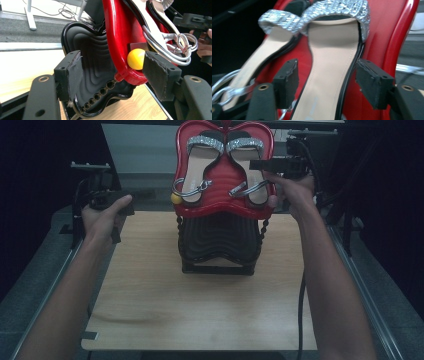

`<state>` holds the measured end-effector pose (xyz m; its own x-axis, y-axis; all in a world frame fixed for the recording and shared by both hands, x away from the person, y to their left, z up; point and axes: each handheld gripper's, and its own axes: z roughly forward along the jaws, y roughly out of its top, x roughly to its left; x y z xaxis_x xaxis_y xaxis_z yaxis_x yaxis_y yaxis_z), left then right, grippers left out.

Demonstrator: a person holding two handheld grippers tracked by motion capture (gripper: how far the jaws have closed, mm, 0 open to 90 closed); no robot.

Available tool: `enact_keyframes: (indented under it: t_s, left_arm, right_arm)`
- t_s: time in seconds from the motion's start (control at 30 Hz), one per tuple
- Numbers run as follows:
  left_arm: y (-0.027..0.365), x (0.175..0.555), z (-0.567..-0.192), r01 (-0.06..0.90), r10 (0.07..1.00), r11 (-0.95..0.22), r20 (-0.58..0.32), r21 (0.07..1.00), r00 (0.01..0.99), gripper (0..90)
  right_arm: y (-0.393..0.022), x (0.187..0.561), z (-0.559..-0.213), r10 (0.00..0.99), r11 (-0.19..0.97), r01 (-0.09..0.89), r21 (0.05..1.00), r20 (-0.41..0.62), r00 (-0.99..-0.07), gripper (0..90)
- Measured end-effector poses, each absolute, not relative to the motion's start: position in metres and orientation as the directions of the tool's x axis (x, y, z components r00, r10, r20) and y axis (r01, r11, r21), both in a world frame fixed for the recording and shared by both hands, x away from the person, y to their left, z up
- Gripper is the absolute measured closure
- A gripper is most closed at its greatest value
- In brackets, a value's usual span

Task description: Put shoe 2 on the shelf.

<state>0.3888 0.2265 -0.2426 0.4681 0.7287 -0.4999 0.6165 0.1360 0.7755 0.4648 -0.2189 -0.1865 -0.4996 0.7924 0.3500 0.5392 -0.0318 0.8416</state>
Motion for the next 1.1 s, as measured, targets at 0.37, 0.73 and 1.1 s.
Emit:
enact_keyframes:
  t_s: [0.37,0.73,1.1]
  left_arm:
    - [0.222,0.390,-0.244,0.613,0.730,0.127,-0.492,0.780,0.474,32.2]
    - [0.220,0.391,-0.249,0.620,0.730,0.125,-0.495,0.774,0.471,32.2]
    - [0.217,0.391,-0.248,0.619,0.729,0.121,-0.493,0.776,0.475,32.2]
  right_arm:
    - [-0.273,0.438,-0.197,0.713,-0.046,0.500,0.865,0.379,-0.589,39.9]
    - [-0.320,0.423,-0.226,0.718,-0.074,0.492,0.867,0.389,-0.577,40.9]
    - [-0.332,0.418,-0.234,0.722,-0.077,0.481,0.873,0.382,-0.577,41.9]
